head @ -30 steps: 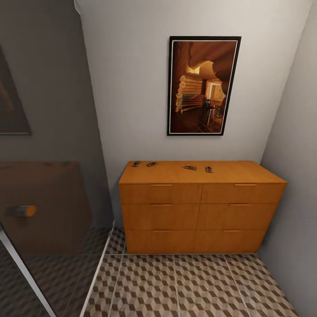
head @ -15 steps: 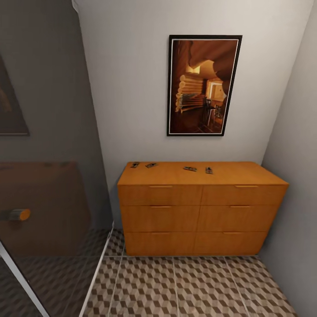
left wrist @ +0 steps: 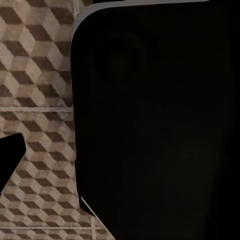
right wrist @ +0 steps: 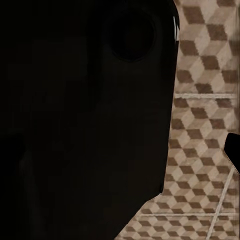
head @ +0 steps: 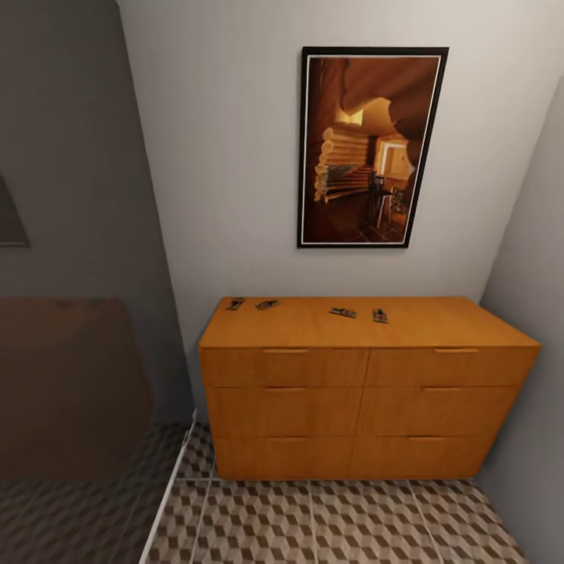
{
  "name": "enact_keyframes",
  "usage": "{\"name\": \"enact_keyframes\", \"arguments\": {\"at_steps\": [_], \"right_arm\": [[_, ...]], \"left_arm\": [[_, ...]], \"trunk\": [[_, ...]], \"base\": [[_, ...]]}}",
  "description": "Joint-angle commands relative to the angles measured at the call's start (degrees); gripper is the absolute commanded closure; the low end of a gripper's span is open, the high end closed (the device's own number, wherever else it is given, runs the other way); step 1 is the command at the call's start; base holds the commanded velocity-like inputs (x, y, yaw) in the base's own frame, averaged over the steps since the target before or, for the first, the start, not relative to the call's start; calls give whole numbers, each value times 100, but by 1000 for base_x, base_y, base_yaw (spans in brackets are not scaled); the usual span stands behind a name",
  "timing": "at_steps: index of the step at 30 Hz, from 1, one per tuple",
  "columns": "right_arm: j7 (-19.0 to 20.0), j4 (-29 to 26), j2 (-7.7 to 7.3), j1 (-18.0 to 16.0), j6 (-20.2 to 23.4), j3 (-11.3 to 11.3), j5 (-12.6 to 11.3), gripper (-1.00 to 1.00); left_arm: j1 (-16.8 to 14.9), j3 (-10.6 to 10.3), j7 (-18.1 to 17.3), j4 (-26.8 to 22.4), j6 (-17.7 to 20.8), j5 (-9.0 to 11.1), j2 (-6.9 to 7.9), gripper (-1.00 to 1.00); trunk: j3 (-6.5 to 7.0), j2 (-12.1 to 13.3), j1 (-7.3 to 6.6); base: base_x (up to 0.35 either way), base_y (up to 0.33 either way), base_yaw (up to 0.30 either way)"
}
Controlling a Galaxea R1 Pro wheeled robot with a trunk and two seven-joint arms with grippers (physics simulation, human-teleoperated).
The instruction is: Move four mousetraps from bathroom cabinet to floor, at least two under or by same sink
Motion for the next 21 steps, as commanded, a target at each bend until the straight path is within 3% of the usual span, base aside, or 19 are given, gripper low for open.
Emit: {"name": "enact_keyframes", "arguments": {"at_steps": [1, 11, 21], "right_arm": [[-6, 0, 1, -2, -1, 2, 9, -100], [-6, 0, 2, -2, -1, -2, 5, -100], [-5, 0, 3, -4, -1, -4, -8, -100]], "left_arm": [[-1, 3, 0, -2, -7, 3, 0, -100], [-2, 1, 0, -2, -7, 3, 0, -100], [-1, 1, 0, -2, -7, 3, 0, -100]], "trunk": [[-4, -2, 3], [0, -2, 3], [19, -2, 3]], "base": [[309, -75, 0], [284, -88, -28], [62, -22, -158]]}}
